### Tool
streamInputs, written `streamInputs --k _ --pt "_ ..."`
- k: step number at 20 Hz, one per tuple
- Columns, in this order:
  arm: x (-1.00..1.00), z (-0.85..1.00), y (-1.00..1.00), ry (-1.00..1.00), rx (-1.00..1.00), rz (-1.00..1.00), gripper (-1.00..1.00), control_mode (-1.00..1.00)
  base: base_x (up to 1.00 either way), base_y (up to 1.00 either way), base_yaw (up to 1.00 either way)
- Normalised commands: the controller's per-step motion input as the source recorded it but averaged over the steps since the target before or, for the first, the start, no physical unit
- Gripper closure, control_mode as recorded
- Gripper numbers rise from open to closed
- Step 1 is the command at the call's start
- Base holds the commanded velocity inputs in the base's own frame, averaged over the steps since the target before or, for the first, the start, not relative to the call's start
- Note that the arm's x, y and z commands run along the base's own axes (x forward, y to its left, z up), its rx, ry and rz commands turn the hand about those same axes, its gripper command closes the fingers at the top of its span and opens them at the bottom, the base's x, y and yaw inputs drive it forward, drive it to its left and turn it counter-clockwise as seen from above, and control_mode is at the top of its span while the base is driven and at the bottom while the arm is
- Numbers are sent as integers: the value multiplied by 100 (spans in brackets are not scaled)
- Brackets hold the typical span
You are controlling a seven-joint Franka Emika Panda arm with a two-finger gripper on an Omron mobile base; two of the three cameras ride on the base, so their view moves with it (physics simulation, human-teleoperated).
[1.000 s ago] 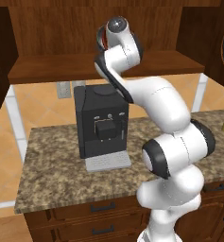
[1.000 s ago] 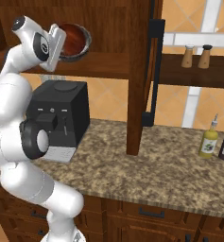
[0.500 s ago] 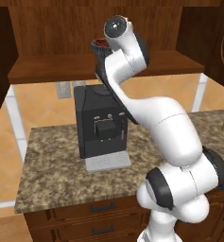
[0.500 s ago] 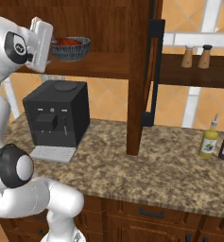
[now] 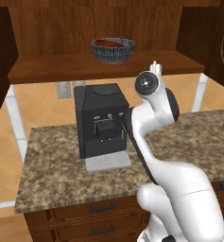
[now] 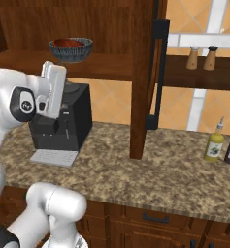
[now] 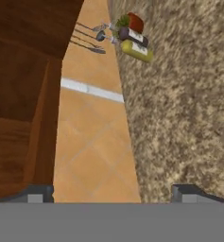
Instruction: Pick up the bowls on the counter and stack them on top of one another in the open cabinet. Place the smaller bowl on top of the larger bowl.
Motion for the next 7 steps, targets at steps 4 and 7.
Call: streamInputs --k 4,7 --pt "-73 -53 -62 -8 11 -17 -100 -100 0 0 0" --pt "0 0 0 0 0 0 -100 -100 0 0 0"
